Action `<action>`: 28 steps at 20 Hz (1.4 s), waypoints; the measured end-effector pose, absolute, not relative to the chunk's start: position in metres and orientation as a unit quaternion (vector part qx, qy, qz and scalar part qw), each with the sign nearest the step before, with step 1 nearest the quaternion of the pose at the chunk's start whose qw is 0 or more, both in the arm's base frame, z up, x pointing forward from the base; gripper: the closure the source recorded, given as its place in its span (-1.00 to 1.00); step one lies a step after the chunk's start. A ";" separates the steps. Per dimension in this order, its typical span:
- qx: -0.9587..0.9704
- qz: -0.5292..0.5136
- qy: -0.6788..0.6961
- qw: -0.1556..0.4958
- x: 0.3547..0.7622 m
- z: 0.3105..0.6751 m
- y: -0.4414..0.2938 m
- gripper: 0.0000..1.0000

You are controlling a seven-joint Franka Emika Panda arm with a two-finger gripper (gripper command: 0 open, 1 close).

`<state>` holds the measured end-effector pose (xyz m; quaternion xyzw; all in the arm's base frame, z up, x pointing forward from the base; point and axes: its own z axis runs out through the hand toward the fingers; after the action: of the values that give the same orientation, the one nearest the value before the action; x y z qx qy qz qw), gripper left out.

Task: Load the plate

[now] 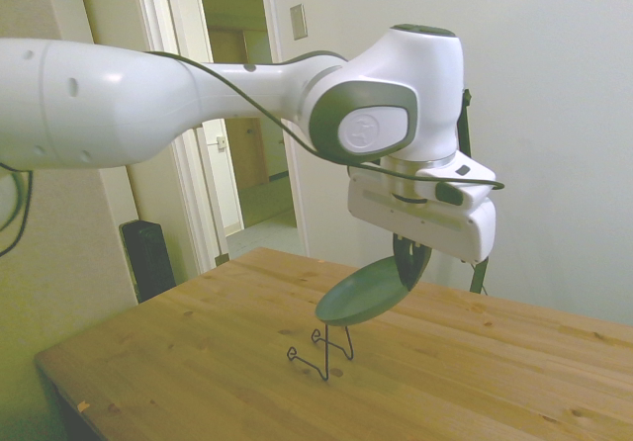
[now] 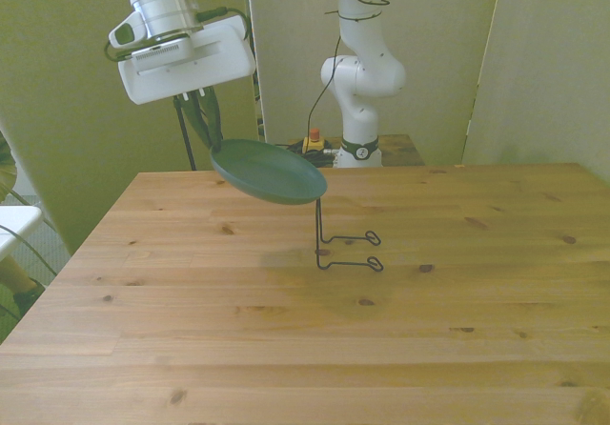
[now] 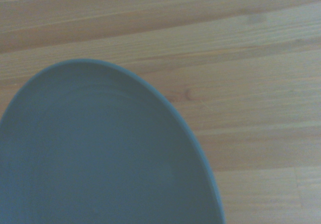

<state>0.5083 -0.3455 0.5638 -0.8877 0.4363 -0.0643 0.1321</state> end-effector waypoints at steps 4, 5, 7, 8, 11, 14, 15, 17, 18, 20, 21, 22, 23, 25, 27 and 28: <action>-0.888 -0.087 0.432 0.136 0.486 0.561 -0.318 1.00; -0.888 -0.096 0.428 0.136 0.484 0.566 -0.311 1.00; -0.889 -0.113 0.422 0.138 0.481 0.579 -0.296 1.00; -0.887 -0.121 0.423 0.139 0.480 0.585 -0.289 1.00; -0.880 -0.146 0.436 0.122 0.481 0.597 -0.267 1.00; -0.875 -0.161 0.445 0.103 0.488 0.590 -0.250 1.00; -0.874 -0.163 0.446 0.100 0.491 0.585 -0.246 1.00; -0.875 -0.164 0.446 0.096 0.496 0.576 -0.238 1.00; -0.875 -0.162 0.446 0.096 0.498 0.574 -0.235 1.00; -0.877 -0.161 0.443 0.097 0.499 0.574 -0.231 1.00; -0.877 -0.161 0.443 0.097 0.499 0.574 -0.230 1.00; -0.877 -0.161 0.442 0.097 0.499 0.574 -0.230 1.00; -0.877 -0.161 0.442 0.097 0.499 0.574 -0.230 1.00; -0.877 -0.161 0.442 0.097 0.499 0.575 -0.230 1.00; -0.877 -0.162 0.442 0.097 0.499 0.576 -0.229 1.00; -0.877 -0.162 0.442 0.098 0.499 0.576 -0.229 1.00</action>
<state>0.4989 -0.2291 0.5759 -0.8771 0.4416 -0.1617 0.0976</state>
